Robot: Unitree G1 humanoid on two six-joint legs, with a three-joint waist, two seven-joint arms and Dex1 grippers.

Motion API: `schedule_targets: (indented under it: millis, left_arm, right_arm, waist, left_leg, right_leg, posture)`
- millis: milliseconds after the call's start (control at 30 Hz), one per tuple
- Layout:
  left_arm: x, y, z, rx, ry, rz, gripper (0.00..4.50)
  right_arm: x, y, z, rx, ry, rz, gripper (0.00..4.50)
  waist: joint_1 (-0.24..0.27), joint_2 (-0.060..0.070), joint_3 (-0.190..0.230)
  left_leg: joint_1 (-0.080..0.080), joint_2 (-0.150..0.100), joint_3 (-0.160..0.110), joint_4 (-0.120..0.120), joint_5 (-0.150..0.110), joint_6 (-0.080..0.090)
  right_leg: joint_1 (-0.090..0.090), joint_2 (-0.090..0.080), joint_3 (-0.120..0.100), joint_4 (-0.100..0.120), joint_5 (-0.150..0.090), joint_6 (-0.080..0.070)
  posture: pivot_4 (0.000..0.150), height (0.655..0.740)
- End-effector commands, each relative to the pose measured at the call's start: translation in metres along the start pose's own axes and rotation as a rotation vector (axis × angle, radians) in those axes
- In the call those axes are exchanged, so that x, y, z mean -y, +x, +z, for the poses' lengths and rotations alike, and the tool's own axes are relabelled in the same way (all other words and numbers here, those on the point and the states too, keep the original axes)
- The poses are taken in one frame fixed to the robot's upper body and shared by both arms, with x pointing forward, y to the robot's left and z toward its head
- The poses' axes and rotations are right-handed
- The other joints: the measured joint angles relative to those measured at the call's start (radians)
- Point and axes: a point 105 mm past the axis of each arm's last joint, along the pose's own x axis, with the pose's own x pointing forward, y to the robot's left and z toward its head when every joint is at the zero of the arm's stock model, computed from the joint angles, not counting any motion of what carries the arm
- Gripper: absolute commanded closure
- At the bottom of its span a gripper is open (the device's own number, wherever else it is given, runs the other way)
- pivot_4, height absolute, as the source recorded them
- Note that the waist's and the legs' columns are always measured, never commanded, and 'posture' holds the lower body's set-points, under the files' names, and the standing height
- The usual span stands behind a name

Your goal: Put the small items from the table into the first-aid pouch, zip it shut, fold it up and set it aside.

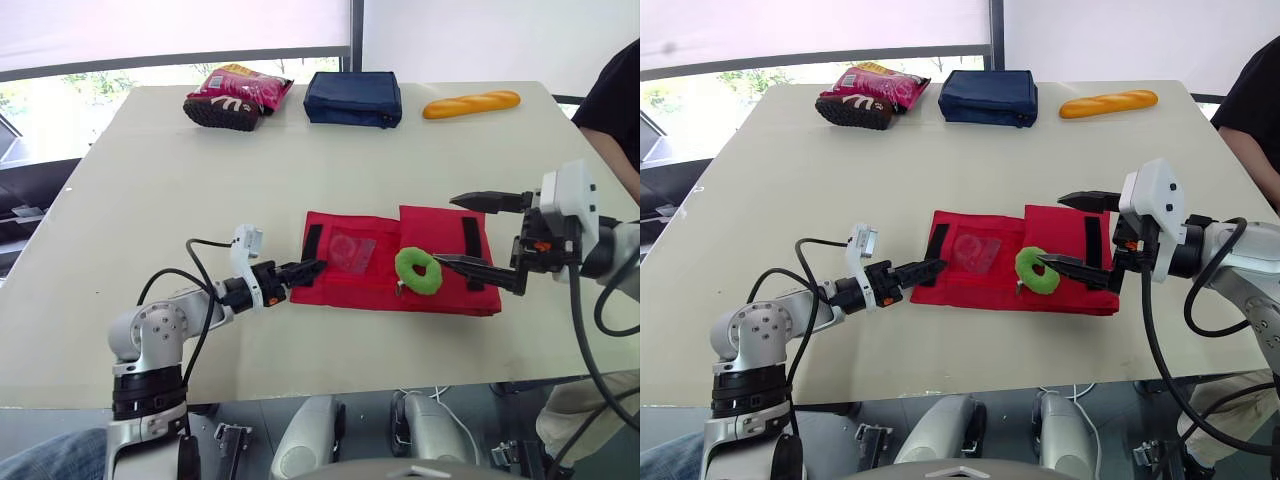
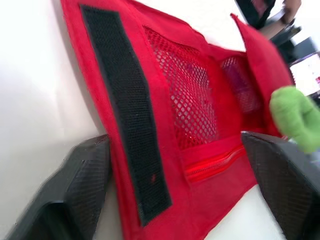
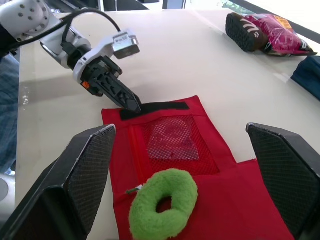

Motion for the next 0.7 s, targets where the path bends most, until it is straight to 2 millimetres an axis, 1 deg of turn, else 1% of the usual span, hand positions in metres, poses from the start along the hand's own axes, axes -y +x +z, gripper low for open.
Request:
schedule_targets:
  millis: [33,67,100,133,167,200,233,300,467,500,567,633,700]
  left_arm:
    - [0.002,0.000,0.000,0.001,-0.089,-0.050,2.38]
    - [0.003,-0.002,0.004,0.017,-0.094,-0.061,2.79]
    - [0.004,-0.004,0.008,0.033,-0.097,-0.071,3.07]
    - [0.006,-0.006,0.010,0.046,-0.098,-0.080,3.47]
    - [0.007,-0.008,0.012,0.055,-0.098,-0.086,4.03]
    - [0.008,-0.010,0.014,0.065,-0.094,-0.092,4.38]
    - [0.009,-0.013,0.017,0.077,-0.090,-0.100,4.45]
    - [0.012,-0.020,0.023,0.102,-0.067,-0.117,4.45]
    - [0.012,-0.046,0.041,0.114,0.001,-0.132,4.45]
    - [0.012,-0.051,0.047,0.128,0.009,-0.141,4.45]
    - [0.020,-0.064,0.063,0.152,0.033,-0.197,4.45]
    - [0.026,-0.069,0.070,0.134,0.058,-0.230,4.45]
    - [0.026,-0.072,0.073,0.079,0.085,-0.225,4.45]
  right_arm:
    - [-0.002,0.000,0.011,0.028,-0.058,-0.001,0.00]
    - [-0.002,0.001,0.012,0.030,-0.057,0.001,0.00]
    - [-0.002,0.002,0.012,0.032,-0.057,0.002,0.00]
    - [-0.002,0.002,0.012,0.033,-0.055,0.003,0.00]
    - [-0.002,0.003,0.012,0.034,-0.054,0.004,0.00]
    - [-0.003,0.003,0.012,0.035,-0.052,0.005,0.00]
    - [-0.003,0.004,0.012,0.035,-0.050,0.005,0.00]
    - [-0.002,0.004,0.010,0.035,-0.047,0.004,0.00]
    - [0.004,0.007,0.001,0.043,-0.031,-0.006,0.00]
    - [0.004,0.009,-0.002,0.044,-0.018,0.013,0.00]
    - [0.009,0.013,-0.009,0.040,-0.012,0.034,0.00]
    - [0.011,0.018,-0.014,0.033,-0.019,0.056,0.00]
    - [0.016,0.028,-0.016,0.054,0.002,0.083,0.00]
  waist:
    - [-0.002,0.000,0.000]
    - [-0.002,0.000,0.000]
    - [-0.003,0.000,0.000]
    - [-0.004,-0.001,0.000]
    - [-0.004,-0.001,0.001]
    - [-0.004,-0.001,0.001]
    - [-0.004,-0.001,0.001]
    - [-0.004,-0.001,0.001]
    - [-0.018,-0.002,0.001]
    - [-0.022,-0.002,0.001]
    - [-0.025,-0.002,0.001]
    - [-0.027,-0.002,0.001]
    - [-0.027,-0.002,0.001]
  left_leg:
    - [0.000,0.000,0.000,0.000,0.000,0.000]
    - [0.000,0.000,0.000,0.000,0.000,0.000]
    - [0.000,0.000,0.000,0.000,0.000,0.000]
    - [0.000,0.000,0.000,0.000,0.000,0.000]
    - [0.000,0.000,0.000,0.000,0.000,0.000]
    - [0.000,0.001,0.000,0.000,0.000,0.000]
    - [0.000,0.001,0.000,0.000,0.000,0.000]
    - [0.000,0.001,0.000,0.000,0.000,0.000]
    - [-0.001,0.001,0.000,-0.001,0.000,-0.001]
    - [-0.001,0.001,0.000,-0.001,0.000,-0.001]
    - [-0.001,0.001,0.000,-0.001,0.000,-0.001]
    - [-0.001,0.001,0.000,-0.001,0.001,-0.001]
    - [-0.002,0.001,0.000,-0.001,0.001,-0.001]
  right_leg:
    - [0.000,0.000,0.000,0.000,0.000,0.000]
    - [0.000,0.000,0.000,0.000,0.000,0.000]
    - [0.000,0.000,0.000,0.000,0.000,0.000]
    - [0.000,0.000,0.000,0.000,0.000,0.000]
    - [0.000,0.000,0.000,0.000,0.000,0.000]
    - [-0.001,0.000,0.000,0.000,0.000,0.000]
    - [-0.001,0.000,0.000,0.000,0.000,0.000]
    - [-0.001,0.000,0.000,0.000,0.000,0.000]
    - [-0.002,0.001,0.000,0.000,0.000,0.000]
    - [-0.002,0.001,0.000,0.000,0.000,-0.001]
    - [-0.002,0.001,0.001,0.000,0.000,-0.001]
    - [-0.002,0.002,0.000,0.000,0.000,0.000]
    - [-0.003,0.002,0.000,0.000,0.000,0.000]
  posture:
    - [0.150,0.7397]
    - [0.150,0.7397]
    - [0.150,0.7397]
    - [0.150,0.7397]
    - [0.150,0.7397]
    - [0.150,0.7397]
    - [0.150,0.7397]
    - [0.150,0.7397]
    - [0.150,0.7397]
    - [0.150,0.7397]
    - [0.150,0.7397]
    - [0.150,0.7397]
    - [0.150,0.7397]
